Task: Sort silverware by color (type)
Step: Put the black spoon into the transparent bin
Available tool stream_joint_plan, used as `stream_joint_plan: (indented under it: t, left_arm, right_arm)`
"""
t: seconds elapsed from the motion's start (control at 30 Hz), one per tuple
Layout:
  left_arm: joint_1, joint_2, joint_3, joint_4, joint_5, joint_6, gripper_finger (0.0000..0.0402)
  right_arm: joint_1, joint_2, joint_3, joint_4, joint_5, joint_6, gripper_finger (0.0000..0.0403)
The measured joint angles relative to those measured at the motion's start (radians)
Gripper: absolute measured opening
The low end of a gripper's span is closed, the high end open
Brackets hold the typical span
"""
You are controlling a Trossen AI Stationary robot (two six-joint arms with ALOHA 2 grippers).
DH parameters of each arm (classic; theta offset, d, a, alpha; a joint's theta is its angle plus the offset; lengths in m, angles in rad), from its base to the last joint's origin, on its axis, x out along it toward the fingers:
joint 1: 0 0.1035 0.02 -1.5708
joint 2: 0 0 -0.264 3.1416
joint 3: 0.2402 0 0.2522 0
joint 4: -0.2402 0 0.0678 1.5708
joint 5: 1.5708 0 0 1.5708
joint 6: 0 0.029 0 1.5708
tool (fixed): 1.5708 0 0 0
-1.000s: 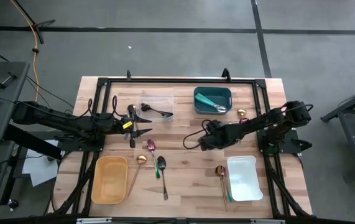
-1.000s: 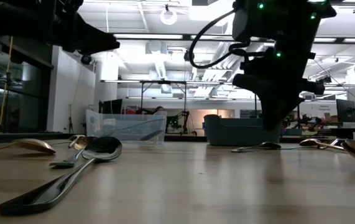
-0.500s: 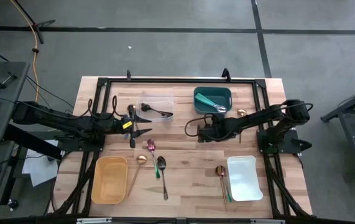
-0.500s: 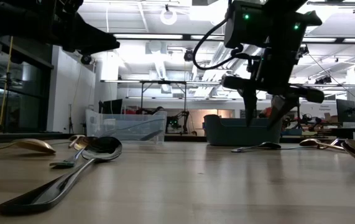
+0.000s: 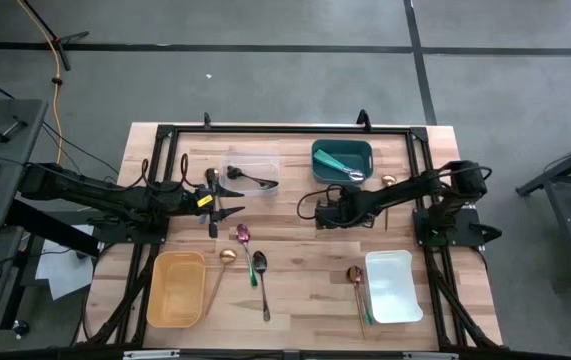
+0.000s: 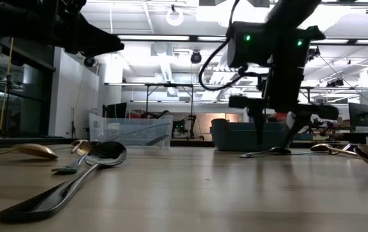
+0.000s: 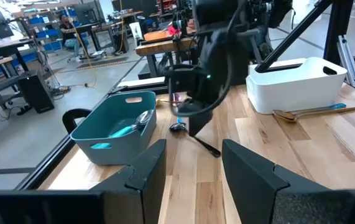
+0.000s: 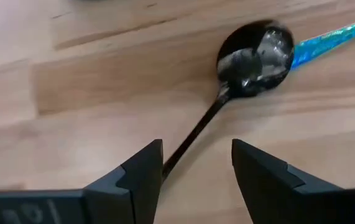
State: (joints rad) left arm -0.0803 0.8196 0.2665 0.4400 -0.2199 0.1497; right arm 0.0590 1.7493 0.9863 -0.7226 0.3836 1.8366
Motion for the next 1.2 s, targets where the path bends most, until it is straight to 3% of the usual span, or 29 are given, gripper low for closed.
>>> stream_joint_plan:
  t: [0.23, 0.6, 0.93, 1.2]
  left_arm:
    - [0.000, 0.000, 0.000, 0.000, 0.000, 0.000, 0.0149]
    - [0.000, 0.000, 0.001, -0.001, 0.000, 0.000, 0.0150]
    - [0.000, 0.000, 0.001, -0.001, 0.000, 0.000, 0.0147]
    - [0.000, 0.000, 0.001, -0.002, 0.000, 0.000, 0.0148]
  right_arm:
    - [-0.055, 0.020, 0.000, 0.014, -0.004, -0.003, 0.0188]
    - [-0.068, 0.020, 0.000, 0.033, -0.014, -0.150, 0.0188]
    - [-0.068, 0.012, -0.049, 0.071, -0.063, -0.135, 0.0188]
    - [-0.059, 0.013, -0.069, 0.092, -0.067, -0.176, 0.0155]
